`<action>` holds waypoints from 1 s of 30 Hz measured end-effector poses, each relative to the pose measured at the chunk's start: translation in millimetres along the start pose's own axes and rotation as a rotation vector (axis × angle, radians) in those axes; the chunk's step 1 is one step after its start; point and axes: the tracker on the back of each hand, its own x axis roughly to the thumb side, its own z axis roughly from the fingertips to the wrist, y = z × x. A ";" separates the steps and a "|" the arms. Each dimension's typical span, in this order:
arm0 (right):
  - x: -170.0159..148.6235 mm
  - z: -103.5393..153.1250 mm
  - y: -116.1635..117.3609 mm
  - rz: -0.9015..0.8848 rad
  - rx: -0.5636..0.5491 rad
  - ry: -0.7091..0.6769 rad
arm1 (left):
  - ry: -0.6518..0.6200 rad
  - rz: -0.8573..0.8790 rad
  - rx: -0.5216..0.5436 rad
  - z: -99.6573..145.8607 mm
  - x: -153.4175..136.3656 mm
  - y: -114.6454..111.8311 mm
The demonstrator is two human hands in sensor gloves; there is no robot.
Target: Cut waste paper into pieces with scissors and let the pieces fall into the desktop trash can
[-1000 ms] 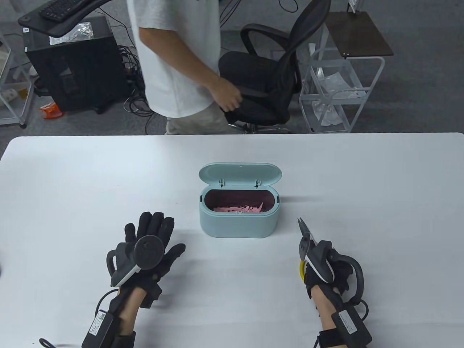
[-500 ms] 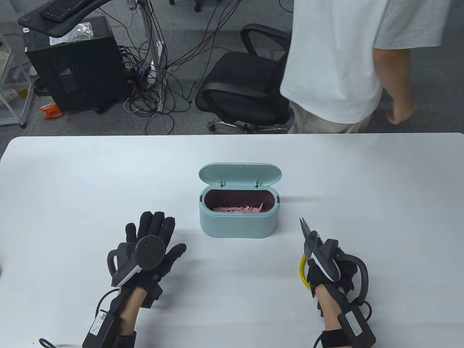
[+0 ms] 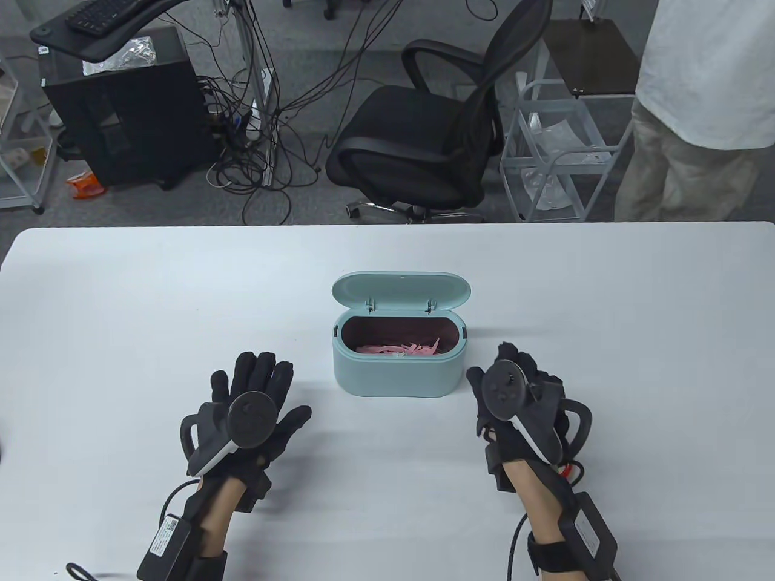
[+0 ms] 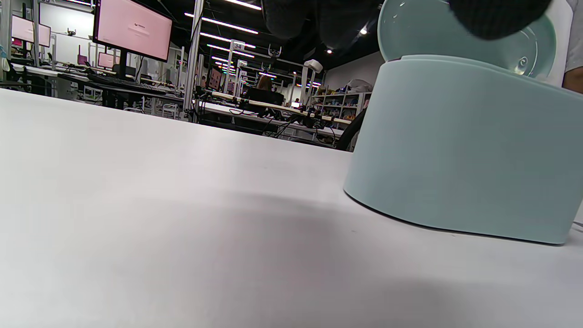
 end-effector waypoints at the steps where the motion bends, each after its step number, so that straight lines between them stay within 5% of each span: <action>1: 10.5 -3.6 -4.7 0.010 -0.014 -0.021 | 0.001 -0.002 -0.001 -0.2 0.1 -0.2; 7: 73.0 -42.8 -18.0 0.107 -0.083 -0.066 | -0.010 0.001 0.004 0.4 1.9 0.5; 16: 125.6 -85.8 23.6 0.240 0.036 -0.183 | -0.025 -0.010 -0.003 -0.6 5.6 0.5; 21: 128.3 -85.7 39.6 0.192 0.104 -0.202 | -0.024 -0.009 -0.001 -1.2 4.8 1.1; 30: 119.0 -57.0 37.3 0.247 0.027 -0.353 | -0.015 -0.008 -0.007 -0.7 4.4 1.6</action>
